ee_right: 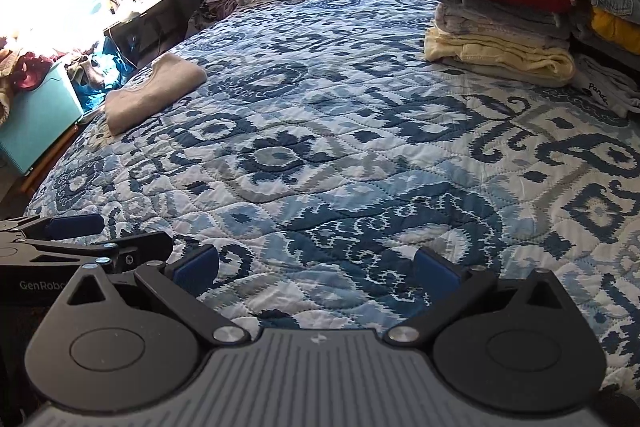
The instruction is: Fold clothes
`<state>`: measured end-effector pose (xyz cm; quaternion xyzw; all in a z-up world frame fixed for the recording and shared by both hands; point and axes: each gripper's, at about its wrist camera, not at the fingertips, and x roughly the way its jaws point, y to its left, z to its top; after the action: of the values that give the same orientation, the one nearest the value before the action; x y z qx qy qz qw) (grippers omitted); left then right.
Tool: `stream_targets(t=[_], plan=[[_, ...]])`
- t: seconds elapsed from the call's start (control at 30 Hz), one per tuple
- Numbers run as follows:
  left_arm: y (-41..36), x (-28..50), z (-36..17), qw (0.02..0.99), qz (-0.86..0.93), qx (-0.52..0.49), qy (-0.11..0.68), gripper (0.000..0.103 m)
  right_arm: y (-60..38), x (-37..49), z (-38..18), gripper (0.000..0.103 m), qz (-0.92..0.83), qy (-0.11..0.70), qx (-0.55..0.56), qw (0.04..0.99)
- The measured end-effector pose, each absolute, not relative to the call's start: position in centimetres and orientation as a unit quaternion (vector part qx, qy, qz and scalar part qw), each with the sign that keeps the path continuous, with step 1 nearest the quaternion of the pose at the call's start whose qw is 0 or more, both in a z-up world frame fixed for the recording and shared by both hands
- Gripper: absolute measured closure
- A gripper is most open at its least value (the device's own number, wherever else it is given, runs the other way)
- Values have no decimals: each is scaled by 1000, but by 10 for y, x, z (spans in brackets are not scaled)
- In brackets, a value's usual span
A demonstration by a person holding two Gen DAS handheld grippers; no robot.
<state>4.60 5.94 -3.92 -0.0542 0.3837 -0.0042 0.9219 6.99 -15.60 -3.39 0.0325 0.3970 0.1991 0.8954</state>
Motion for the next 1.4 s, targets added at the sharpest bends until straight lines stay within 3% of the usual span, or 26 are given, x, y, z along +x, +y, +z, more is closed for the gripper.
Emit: stream_targets(t=[0.27,0.43,0.73,1.03,1.1,1.13,1.17,1.27,1.4], plan=[[153,79,-56,941,60,-106,317,0,-129,109,-50,0,223,379,40,897],[233,115,-70,925,117,-158,324,0,-113,134,-67,0,246,369,41,895],[372,176,-99,875,161,-373,263,0,-105,174,-110,0,247,423,83,868],[432,227,-127,814,189,-505,214,3,-97,173,-127,0,246,424,69,869],[433,234,-127,805,197,-518,210,8,-98,174,-128,0,246,423,74,869],[432,239,-127,801,198,-523,212,29,-99,175,-128,0,245,422,78,869],[432,243,-128,797,198,-529,215,40,-99,175,-128,0,243,422,80,870],[426,242,-127,806,202,-510,222,61,-101,176,-128,0,240,421,90,870],[412,228,-121,822,174,-490,234,72,-112,171,-128,0,241,419,128,866]])
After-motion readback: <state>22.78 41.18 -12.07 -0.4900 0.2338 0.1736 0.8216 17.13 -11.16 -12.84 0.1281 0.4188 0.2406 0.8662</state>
